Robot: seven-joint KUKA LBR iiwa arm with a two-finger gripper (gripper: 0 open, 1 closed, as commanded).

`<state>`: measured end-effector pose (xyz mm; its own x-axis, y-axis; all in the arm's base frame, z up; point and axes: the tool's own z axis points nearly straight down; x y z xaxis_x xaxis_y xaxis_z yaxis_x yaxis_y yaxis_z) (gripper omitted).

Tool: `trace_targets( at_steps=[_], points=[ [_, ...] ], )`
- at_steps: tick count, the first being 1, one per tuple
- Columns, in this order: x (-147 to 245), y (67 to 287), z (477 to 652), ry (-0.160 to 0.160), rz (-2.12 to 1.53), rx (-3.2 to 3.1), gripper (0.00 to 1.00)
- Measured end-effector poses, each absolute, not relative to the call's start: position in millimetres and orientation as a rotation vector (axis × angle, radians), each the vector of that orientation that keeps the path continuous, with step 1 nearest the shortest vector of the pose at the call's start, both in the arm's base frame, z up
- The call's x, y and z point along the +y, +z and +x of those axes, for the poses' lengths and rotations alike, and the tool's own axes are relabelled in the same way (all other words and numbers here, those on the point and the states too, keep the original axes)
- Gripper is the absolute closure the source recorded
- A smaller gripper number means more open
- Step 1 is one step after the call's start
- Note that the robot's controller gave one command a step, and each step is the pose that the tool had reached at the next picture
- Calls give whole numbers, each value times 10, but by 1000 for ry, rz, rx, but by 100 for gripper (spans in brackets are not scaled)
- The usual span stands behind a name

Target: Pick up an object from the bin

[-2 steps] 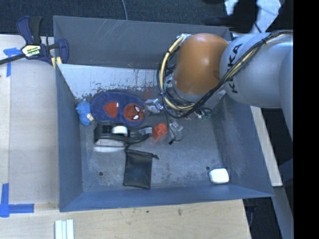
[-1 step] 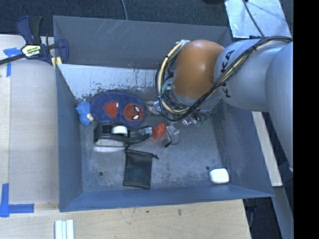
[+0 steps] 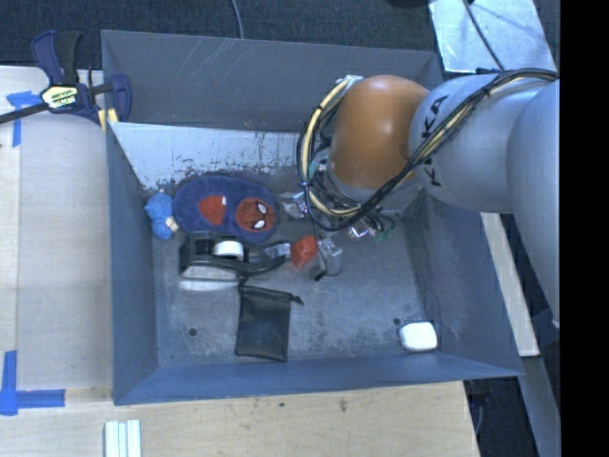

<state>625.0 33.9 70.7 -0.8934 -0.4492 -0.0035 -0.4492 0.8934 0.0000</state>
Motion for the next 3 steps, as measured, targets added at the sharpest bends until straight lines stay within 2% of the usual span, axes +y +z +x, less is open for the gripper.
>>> trace_targets(
  at_steps=[1,2,3],
  points=[
    [342,723,6263,1,-722,3050,100],
    [340,1439,6293,-3,-718,3046,100],
    [337,1752,6315,-2,-715,3050,100]
  ],
)
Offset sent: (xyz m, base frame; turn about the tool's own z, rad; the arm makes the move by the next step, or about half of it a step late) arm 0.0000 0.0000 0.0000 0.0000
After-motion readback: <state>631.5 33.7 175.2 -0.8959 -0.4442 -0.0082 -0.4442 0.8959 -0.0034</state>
